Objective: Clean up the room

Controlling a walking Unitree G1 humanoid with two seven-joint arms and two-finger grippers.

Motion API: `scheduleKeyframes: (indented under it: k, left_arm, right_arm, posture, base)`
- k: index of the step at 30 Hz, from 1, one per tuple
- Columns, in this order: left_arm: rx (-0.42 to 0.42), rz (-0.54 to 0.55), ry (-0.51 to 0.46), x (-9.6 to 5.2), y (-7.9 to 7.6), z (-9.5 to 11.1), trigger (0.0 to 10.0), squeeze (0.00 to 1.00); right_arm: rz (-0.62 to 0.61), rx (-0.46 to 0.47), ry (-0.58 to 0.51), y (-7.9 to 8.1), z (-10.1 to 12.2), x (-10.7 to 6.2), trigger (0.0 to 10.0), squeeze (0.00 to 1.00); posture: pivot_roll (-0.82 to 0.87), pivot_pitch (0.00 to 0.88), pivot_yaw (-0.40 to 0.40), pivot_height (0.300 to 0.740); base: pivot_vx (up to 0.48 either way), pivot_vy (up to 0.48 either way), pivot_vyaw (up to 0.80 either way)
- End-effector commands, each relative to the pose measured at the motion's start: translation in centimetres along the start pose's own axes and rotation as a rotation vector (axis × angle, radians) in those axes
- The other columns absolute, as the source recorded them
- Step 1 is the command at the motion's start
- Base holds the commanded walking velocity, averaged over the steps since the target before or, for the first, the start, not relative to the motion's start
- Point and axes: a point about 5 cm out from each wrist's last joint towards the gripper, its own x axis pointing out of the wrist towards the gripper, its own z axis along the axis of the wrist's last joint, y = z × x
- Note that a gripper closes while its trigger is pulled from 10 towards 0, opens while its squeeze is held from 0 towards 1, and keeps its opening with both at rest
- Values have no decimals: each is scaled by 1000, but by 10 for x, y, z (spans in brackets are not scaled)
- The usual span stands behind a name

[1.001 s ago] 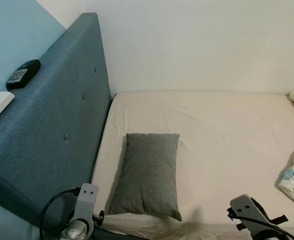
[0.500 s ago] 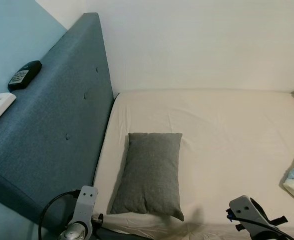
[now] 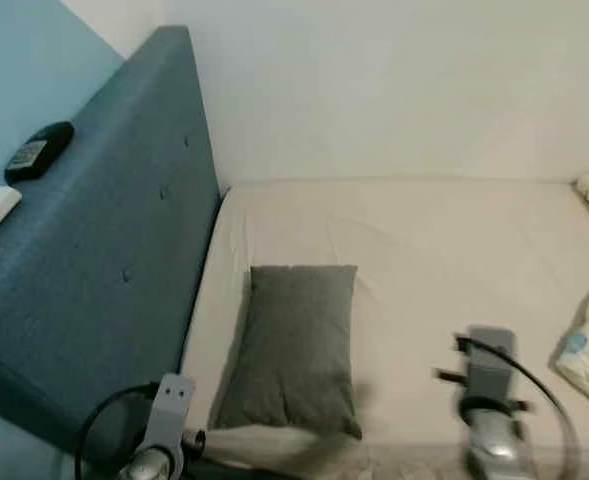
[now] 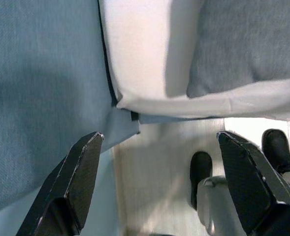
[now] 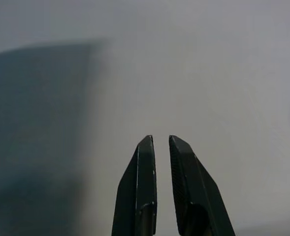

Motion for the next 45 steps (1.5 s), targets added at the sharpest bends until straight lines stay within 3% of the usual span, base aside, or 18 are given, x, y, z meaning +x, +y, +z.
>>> scheduleKeyframes:
  k: [1,2,4,6,9,11,12,13,16,19,25,26,29,32,36,45]
  left_arm:
    - [0,9,26,0,1,-8,10000,0]
    - [0,9,26,0,1,-8,10000,0]
    - [-25,14,-2,3,0,-2,10000,0]
    - [-42,19,-22,4,-1,1,10000,0]
    - [-68,28,-35,5,-1,3,10000,0]
    - [-96,40,-50,6,-1,6,10000,0]
    - [-144,45,-57,7,-1,6,10000,0]
    - [-144,45,-57,7,-1,6,10000,0]
    - [-192,28,-41,7,-3,0,10000,0]
    - [-209,31,-28,5,-1,-6,10000,0]
    - [-223,69,0,4,5,-14,10000,0]
    - [-219,90,10,2,9,-19,10000,0]
    - [-192,101,9,1,13,-22,10000,0]
    - [-184,92,8,1,13,-22,10000,0]
    - [-168,64,-4,1,10,-22,10000,0]
    - [-163,-5,-45,0,-3,-21,10000,0]
  right_arm:
    - [152,-12,147,15,-26,-2,10000,0]
    - [152,-12,147,15,-26,-2,10000,0]
    - [282,35,203,40,-40,-5,10000,0]
    - [317,74,234,50,-47,-8,10000,0]
    - [347,100,258,55,-53,-9,10000,0]
    - [349,97,319,56,-62,-10,10000,0]
    - [377,131,407,56,-73,-11,10000,0]
    - [377,131,407,56,-73,-11,10000,0]
    - [393,-13,556,50,-98,-19,10000,0]
    - [363,-82,556,42,-103,-21,10000,0]
    - [350,-84,513,36,-102,-20,10000,0]
    - [306,-45,448,29,-98,-18,10000,0]
    - [245,-27,396,18,-93,-14,10000,0]
    - [274,-22,383,17,-92,-13,10000,0]
    - [297,-24,388,16,-92,-12,10000,0]
    - [228,-38,365,4,-92,-10,10000,0]
  posture:
    - [12,136,-7,740]
    - [12,136,-7,740]
    - [17,128,-21,740]
    - [19,126,-24,740]
    - [26,123,-33,740]
    - [27,120,-38,740]
    - [28,120,-41,740]
    - [28,120,-41,740]
    - [20,117,-42,740]
    - [17,115,-44,740]
    - [15,114,-45,740]
    - [12,113,-50,740]
    - [9,114,-49,740]
    - [8,114,-48,740]
    - [3,111,-46,740]
    - [0,110,-46,740]
  base:
    - [0,0,0]
    - [0,0,0]
    - [0,0,0]
    - [0,0,0]
    - [0,0,0]
    - [0,0,0]
    - [0,0,0]
    - [0,0,0]
    - [0,0,0]
    - [0,0,0]
    - [0,0,0]
    - [0,0,0]
    - [0,0,0]
    - [0,0,0]
    - [0,0,0]
    - [0,0,0]
